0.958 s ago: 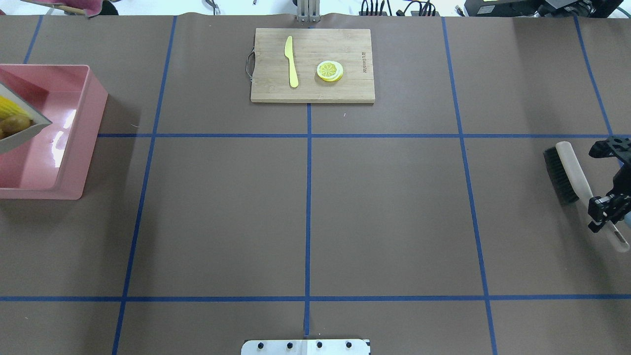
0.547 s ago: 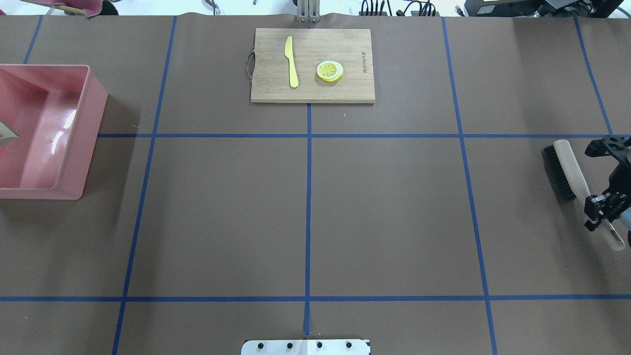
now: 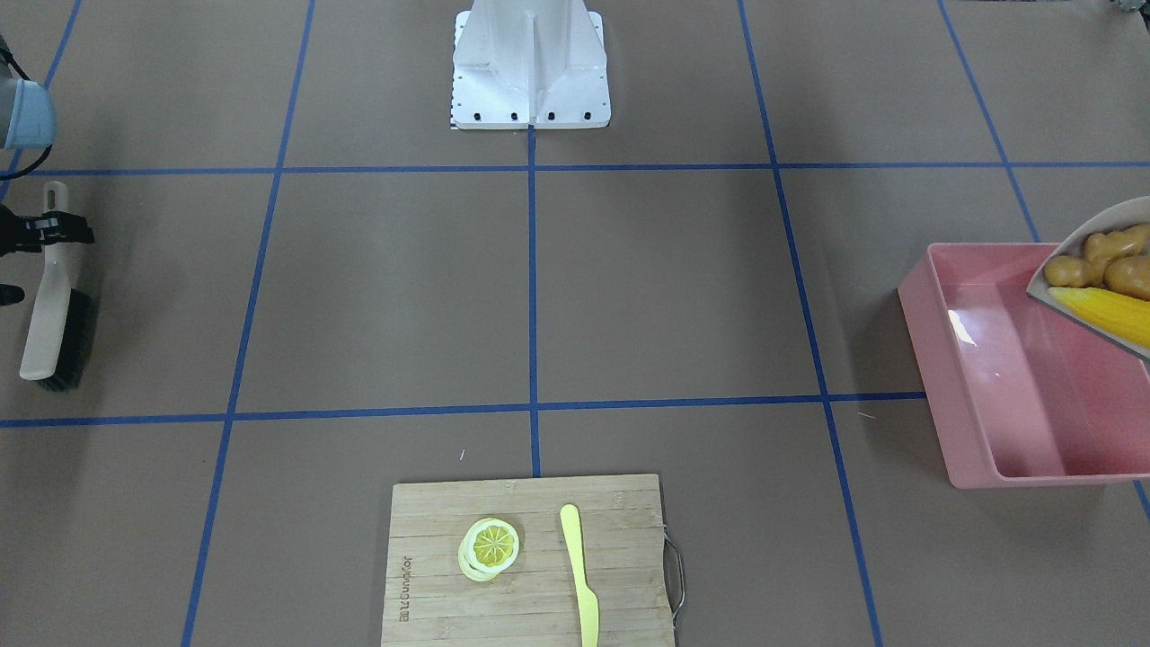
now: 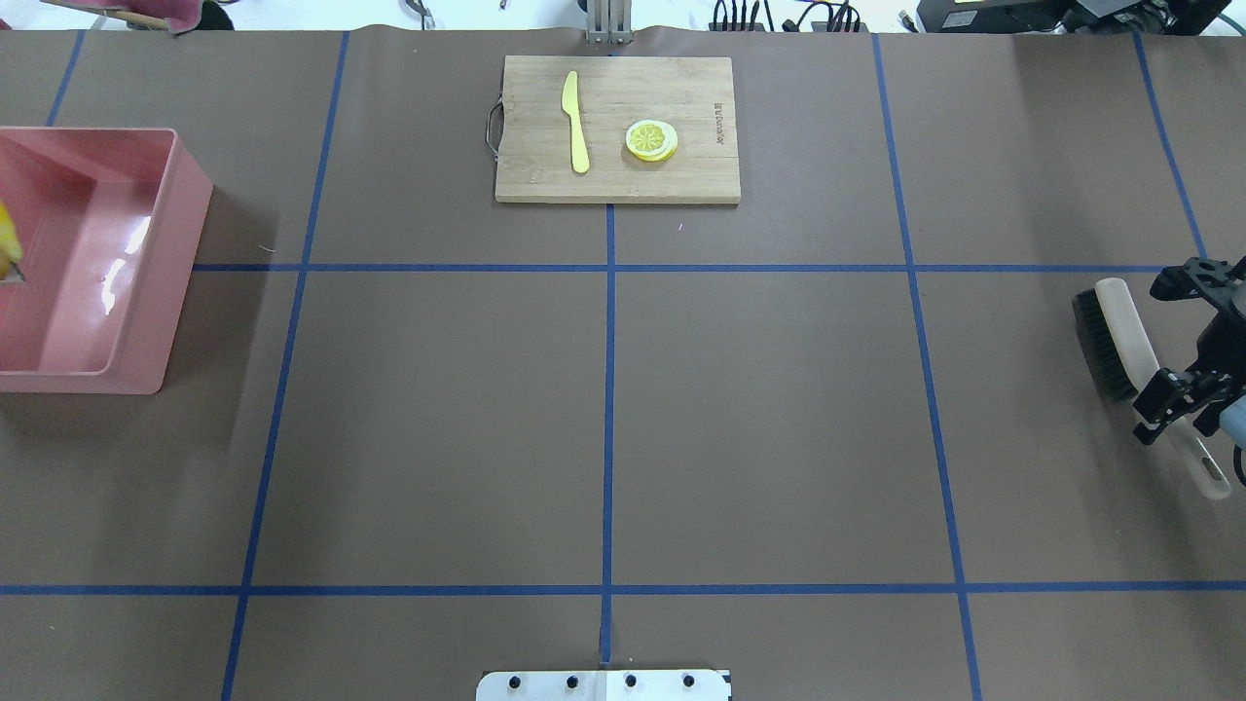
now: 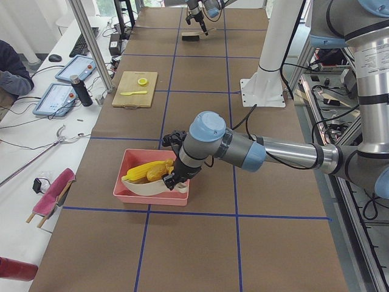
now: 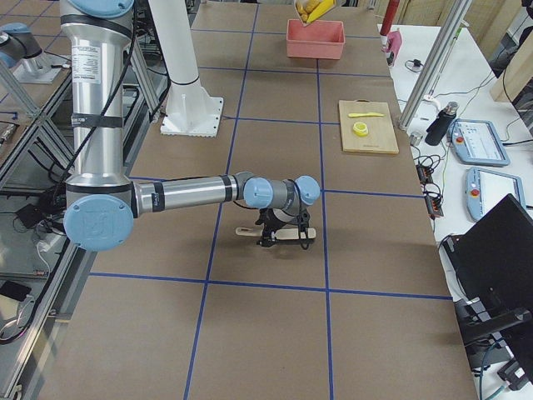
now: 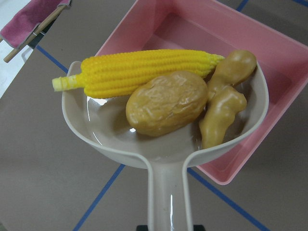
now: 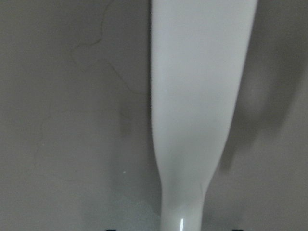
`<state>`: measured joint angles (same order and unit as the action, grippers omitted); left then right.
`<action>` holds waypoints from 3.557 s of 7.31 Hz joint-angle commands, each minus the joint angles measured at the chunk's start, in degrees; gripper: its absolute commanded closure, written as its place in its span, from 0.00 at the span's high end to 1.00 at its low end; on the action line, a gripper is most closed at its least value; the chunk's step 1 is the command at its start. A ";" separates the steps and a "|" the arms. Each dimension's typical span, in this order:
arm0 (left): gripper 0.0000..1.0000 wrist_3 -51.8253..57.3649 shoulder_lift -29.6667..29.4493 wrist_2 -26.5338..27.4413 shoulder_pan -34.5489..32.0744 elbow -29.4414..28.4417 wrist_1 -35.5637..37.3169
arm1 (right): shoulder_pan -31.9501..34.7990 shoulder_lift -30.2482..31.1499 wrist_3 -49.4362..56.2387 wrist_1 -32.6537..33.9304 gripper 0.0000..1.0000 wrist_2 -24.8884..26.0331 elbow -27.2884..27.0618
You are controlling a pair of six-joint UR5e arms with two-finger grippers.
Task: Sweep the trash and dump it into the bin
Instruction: 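Tilt the dustpan with the left gripper to dump the items into the pink bin, then bring the empty dustpan back and set it on the table with the left gripper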
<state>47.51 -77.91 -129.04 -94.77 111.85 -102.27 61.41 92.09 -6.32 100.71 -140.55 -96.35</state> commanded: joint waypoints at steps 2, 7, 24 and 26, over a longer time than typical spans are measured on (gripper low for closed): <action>0.00 5.21 -2.95 3.09 0.11 0.21 3.83 | 6.32 -1.21 0.26 -1.81 1.00 2.45 -0.07; 0.00 7.86 -6.89 -15.66 4.38 0.04 3.48 | 23.64 -6.75 -2.38 -3.41 1.00 8.18 -1.56; 0.01 -14.11 -34.85 -3.43 51.96 -8.93 -4.69 | 28.77 -0.26 -11.78 -23.88 1.00 8.36 4.59; 0.12 -14.20 -34.85 -3.50 52.05 -8.93 -5.91 | 28.68 -0.51 -11.61 -23.89 1.00 8.45 4.77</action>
<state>33.31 -112.75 -132.81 -42.78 102.98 -107.29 90.16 91.67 -17.85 76.93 -132.10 -91.66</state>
